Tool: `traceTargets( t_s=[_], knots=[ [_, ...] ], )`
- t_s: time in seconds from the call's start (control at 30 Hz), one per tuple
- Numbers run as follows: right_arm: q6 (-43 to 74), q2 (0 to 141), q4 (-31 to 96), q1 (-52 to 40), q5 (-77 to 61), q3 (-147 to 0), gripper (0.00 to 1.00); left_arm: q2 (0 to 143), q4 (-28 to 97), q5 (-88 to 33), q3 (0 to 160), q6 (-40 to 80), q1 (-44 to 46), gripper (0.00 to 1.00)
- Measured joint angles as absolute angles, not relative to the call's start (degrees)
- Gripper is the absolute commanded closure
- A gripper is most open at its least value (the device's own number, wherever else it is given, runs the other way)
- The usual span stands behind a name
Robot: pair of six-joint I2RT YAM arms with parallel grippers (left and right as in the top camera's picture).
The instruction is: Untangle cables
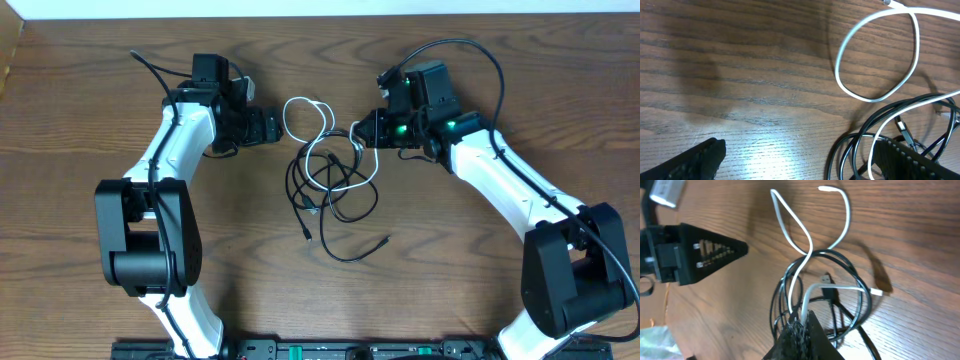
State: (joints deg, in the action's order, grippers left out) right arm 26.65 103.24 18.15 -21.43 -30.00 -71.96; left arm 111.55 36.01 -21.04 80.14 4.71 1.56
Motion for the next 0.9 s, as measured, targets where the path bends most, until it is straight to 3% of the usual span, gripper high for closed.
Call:
traceTargets(
  t_s=[0.23,0.4,0.6,0.9],
  knots=[
    [26.5,103.2,20.2,-21.5,-29.3,-72.0,0.99,111.5,35.9,-30.1,80.1,-0.2,1.6,0.1],
    [19.5,103.2,20.4,-21.5,-35.2,-72.0,0.99,111.5,35.4,-36.3,80.1,-4.0,2.8,0.1],
    [10.7,103.2,20.8,-21.5,-42.6,-72.0,0.99,111.5,33.2,-37.9,80.1,-5.6,6.1,0.35],
    [7.6,103.2,20.9,-21.5,-45.3,-72.0,0.99,116.0,29.6,-35.6,80.1,-6.5,11.1,0.37]
  ],
)
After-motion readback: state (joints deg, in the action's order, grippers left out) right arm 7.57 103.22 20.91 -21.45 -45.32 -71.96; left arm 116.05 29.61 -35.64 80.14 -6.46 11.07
